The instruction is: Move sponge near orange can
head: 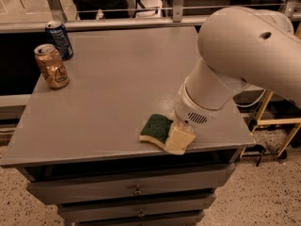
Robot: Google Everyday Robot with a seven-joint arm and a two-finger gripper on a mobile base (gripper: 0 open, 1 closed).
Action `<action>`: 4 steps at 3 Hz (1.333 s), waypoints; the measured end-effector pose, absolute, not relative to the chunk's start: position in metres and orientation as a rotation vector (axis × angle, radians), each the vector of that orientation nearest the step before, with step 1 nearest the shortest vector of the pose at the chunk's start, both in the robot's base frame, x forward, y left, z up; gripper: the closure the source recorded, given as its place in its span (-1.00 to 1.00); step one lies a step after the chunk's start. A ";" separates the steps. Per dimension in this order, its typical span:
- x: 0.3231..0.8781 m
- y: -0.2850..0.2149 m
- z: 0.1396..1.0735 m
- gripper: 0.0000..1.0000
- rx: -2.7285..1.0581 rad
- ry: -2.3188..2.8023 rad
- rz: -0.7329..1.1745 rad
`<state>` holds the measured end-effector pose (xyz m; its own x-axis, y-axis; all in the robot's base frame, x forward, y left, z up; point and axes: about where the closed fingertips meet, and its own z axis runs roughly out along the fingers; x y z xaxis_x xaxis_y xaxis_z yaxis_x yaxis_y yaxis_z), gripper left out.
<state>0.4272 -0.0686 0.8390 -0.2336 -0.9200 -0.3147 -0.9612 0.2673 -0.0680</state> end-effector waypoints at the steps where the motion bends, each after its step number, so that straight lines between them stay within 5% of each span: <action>1: 0.426 -0.068 0.840 1.00 -1.731 2.246 0.204; 4: 0.501 -0.061 0.859 1.00 -1.733 2.147 0.283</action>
Offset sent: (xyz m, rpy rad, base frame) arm 0.0365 0.0057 0.0056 0.0641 -0.0156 0.0601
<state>0.5014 -0.0613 0.8588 -0.1785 -0.8984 -0.4012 -0.9717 0.2251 -0.0717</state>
